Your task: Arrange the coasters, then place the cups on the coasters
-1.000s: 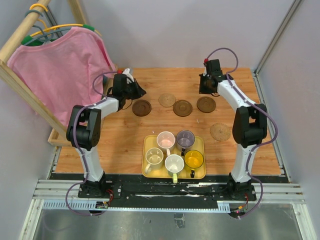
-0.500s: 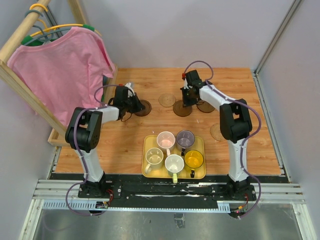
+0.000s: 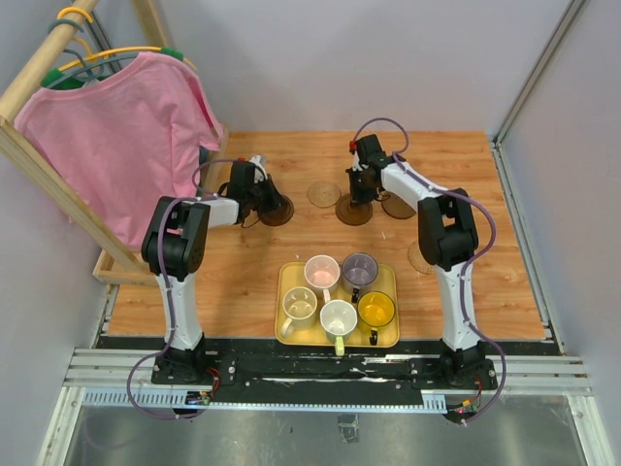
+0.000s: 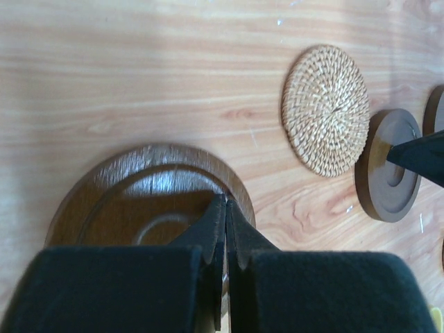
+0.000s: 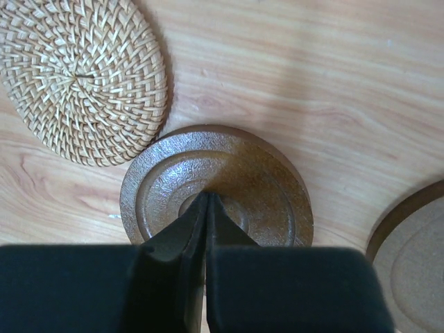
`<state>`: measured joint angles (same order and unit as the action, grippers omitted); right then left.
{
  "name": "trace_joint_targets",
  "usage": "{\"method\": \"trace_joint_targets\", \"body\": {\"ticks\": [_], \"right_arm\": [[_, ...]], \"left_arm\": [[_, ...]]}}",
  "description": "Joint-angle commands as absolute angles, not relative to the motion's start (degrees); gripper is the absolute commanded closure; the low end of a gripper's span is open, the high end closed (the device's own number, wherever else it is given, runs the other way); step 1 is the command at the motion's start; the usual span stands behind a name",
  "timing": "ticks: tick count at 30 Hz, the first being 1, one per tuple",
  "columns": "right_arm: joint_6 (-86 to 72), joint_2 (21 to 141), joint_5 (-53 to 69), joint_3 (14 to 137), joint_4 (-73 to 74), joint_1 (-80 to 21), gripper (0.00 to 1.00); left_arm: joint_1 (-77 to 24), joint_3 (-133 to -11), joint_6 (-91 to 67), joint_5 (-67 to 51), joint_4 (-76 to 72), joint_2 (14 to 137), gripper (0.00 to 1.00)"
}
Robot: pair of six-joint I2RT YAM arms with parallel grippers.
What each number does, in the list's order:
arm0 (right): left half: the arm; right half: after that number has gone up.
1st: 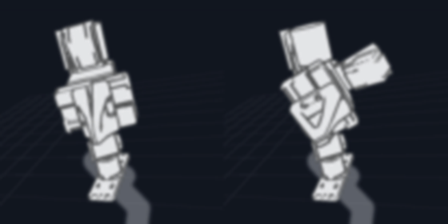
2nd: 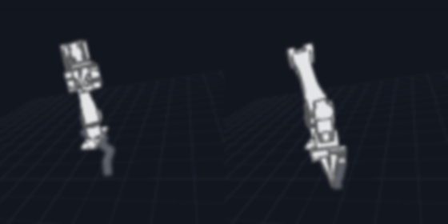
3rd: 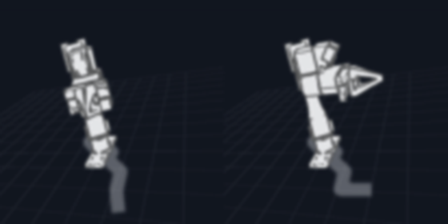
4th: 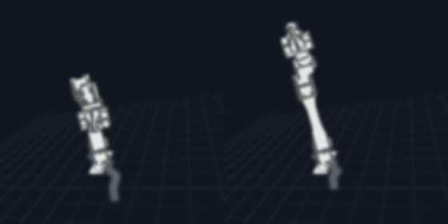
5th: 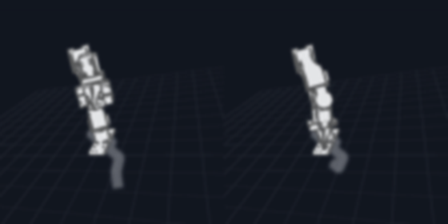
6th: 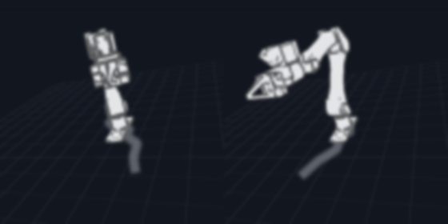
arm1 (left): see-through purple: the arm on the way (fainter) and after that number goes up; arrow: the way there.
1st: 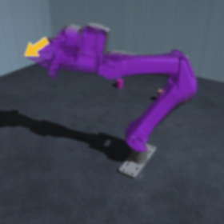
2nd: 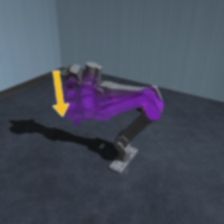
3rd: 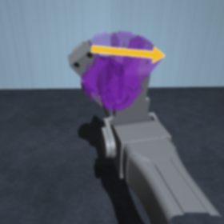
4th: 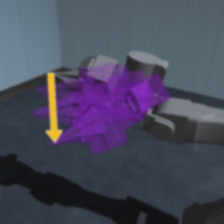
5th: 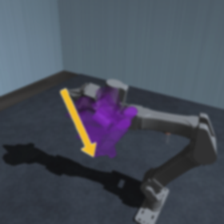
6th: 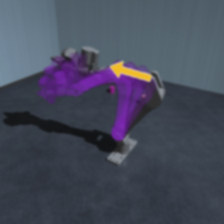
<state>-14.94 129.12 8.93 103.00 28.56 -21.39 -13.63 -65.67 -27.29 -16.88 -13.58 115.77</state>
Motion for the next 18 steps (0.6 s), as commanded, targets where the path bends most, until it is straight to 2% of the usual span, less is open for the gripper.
{"method": "trace_joint_targets", "body": {"ticks": [1,10,18], "right_arm": [[-15.76,132.97,6.04,107.28,31.41,-20.87,0.99],[-17.75,135.20,0.08,112.78,32.79,-18.74,0.99],[-14.89,130.67,1.99,114.96,31.55,-19.18,0.99]], "left_arm": [[-13.80,-68.42,-26.38,-17.59,-10.15,121.01,1.00],[-13.79,-75.12,-26.37,-20.37,-9.24,125.54,1.00],[-13.67,-76.73,-25.18,-18.84,-9.13,123.40,0.99]]}}
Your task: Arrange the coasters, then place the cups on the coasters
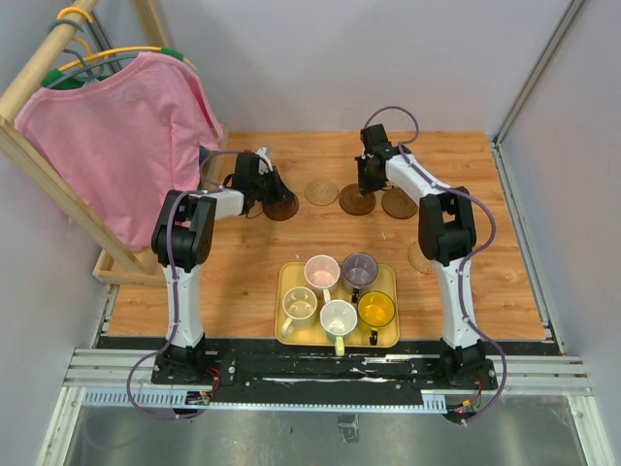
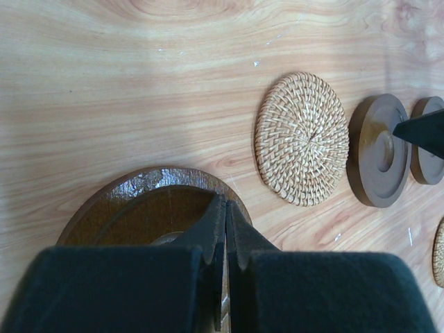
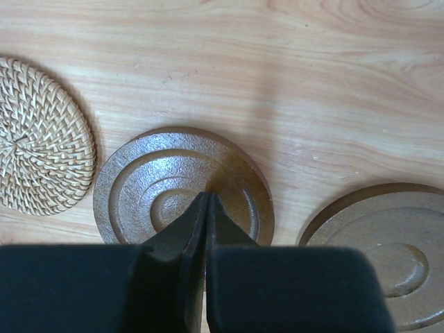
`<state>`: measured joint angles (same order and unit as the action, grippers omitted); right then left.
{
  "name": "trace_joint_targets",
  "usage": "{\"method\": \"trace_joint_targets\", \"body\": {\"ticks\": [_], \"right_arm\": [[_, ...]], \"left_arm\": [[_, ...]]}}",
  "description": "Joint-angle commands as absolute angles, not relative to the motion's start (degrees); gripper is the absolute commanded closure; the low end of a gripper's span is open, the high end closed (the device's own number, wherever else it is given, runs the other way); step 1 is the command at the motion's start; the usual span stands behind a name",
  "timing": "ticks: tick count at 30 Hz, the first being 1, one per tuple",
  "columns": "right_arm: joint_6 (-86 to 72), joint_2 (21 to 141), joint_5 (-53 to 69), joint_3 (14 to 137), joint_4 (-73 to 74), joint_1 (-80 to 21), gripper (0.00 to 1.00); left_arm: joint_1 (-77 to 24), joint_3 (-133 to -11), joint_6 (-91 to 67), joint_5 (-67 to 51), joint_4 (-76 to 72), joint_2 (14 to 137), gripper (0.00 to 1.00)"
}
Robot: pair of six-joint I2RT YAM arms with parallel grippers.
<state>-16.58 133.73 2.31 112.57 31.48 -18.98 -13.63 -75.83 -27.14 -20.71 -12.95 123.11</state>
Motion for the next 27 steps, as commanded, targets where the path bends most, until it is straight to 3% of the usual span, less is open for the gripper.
{"method": "trace_joint_targets", "body": {"ticks": [1,17,27], "right_arm": [[-14.33,130.21,2.74,115.37,31.41,-19.48,0.99],[-8.92,136.49,11.87,123.02,27.11,-27.17,0.94],[-10.02,142.73,13.38,126.96,25.66,-27.51,0.92]], "left_arm": [[-13.71,-77.04,-24.97,-18.67,-8.92,123.07,0.99],[-13.70,-65.46,-25.56,-17.62,-15.72,110.34,0.99],[-13.71,-64.20,-24.35,-14.39,-12.29,111.69,1.00]]}}
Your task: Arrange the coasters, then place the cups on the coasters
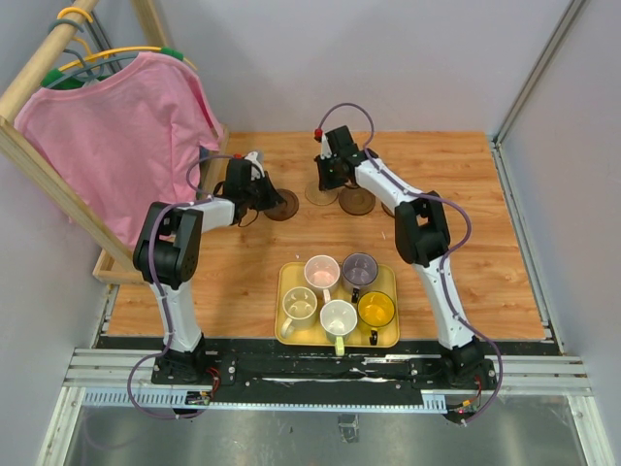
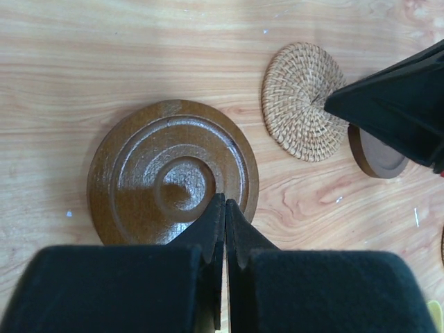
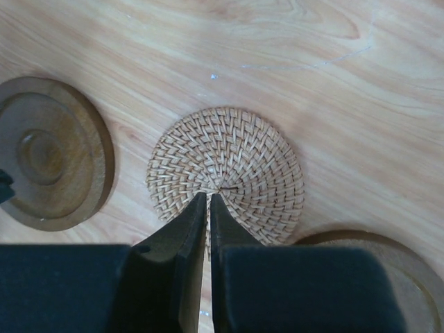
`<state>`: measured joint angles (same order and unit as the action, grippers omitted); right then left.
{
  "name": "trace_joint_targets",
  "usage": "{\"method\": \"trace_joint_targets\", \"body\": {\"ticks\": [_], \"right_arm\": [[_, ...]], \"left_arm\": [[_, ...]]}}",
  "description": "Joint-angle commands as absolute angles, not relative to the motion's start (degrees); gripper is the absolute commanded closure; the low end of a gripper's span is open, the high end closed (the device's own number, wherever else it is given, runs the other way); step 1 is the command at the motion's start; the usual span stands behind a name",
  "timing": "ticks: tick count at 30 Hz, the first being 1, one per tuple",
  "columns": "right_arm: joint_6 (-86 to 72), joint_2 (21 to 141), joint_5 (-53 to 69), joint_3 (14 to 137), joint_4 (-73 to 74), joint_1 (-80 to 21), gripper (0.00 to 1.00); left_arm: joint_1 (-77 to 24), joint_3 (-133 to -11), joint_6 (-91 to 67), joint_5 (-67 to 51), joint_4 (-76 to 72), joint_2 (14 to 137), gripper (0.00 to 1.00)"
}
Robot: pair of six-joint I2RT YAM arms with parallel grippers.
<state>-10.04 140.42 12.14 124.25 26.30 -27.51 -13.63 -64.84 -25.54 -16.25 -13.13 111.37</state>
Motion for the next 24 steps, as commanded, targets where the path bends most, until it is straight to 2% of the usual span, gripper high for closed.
{"method": "trace_joint_targets", "body": {"ticks": [1,6,17,24], "right_arm": [[-10.10,143.12,13.63,127.07,25.67,-27.51,0.92],[-10.44,143.71,13.89,126.27,26.65,-27.68,0.94],[-11.35,136.09,10.08,110.05,25.18,-31.49,0.96],[-11.56,135.51,8.66,108.63,25.52,-32.78,0.97]], "left_arm": [[-13.71,-64.46,-24.30,-13.87,-11.71,112.04,1.00],[-13.71,-66.61,-24.58,-12.83,-8.88,114.03,0.99],[-13.71,-69.10,-25.36,-11.35,-6.31,116.85,0.99],[-13.71,-70.65,-24.94,-11.31,-5.86,118.36,1.00]]}}
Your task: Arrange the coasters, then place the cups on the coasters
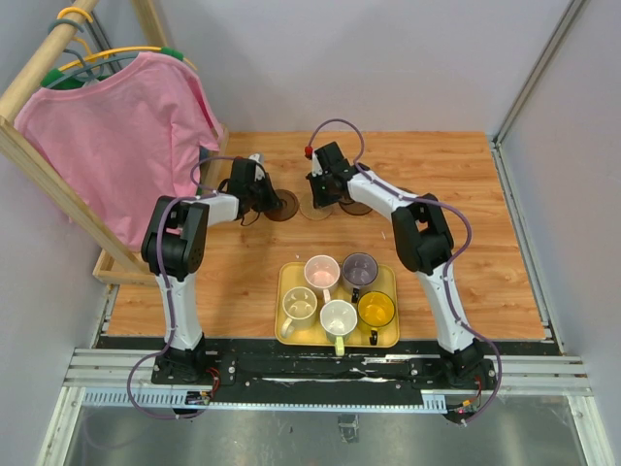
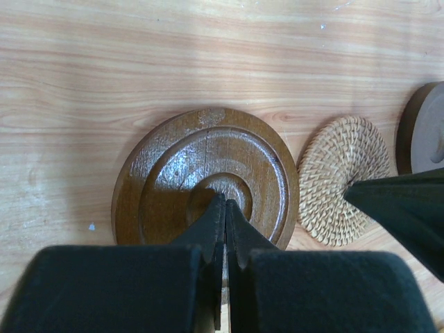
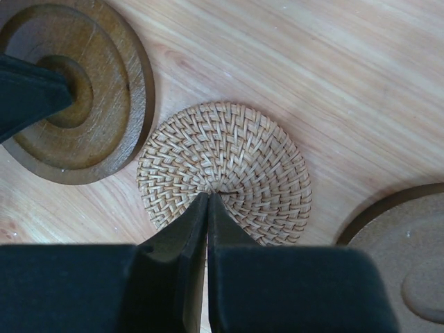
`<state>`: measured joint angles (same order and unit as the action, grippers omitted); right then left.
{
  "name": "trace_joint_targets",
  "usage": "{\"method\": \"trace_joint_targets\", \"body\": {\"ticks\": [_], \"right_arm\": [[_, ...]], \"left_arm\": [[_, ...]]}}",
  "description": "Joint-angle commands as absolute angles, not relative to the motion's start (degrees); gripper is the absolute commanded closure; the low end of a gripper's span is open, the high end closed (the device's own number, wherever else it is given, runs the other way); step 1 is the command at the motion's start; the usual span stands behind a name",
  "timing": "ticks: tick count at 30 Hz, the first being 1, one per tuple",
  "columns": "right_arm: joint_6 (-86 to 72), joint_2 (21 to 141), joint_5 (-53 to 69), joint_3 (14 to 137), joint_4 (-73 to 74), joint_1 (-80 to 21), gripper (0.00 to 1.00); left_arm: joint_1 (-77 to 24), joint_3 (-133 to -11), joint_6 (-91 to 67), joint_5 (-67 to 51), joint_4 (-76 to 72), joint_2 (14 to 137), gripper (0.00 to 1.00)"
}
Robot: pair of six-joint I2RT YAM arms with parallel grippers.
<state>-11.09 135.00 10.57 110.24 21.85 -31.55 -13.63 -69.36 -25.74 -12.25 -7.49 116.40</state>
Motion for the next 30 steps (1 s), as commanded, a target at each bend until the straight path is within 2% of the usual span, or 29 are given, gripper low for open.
{"method": "trace_joint_targets", "body": {"ticks": [1,16,30], "right_arm": [[-11.55,135.69,8.67,109.08,25.63,-32.78,0.97],[-11.78,137.78,6.83,114.61,27.63,-32.10,0.96],[-9.24,130.46,7.30,114.84,26.15,-32.34,0.90]], "left_arm": [[-13.71,-70.81,-24.89,-11.33,-5.89,118.51,1.00],[-13.62,-72.44,-23.91,-9.09,-4.82,119.00,1.00],[-13.53,-75.87,-24.52,-12.92,-8.22,116.82,0.99]]}}
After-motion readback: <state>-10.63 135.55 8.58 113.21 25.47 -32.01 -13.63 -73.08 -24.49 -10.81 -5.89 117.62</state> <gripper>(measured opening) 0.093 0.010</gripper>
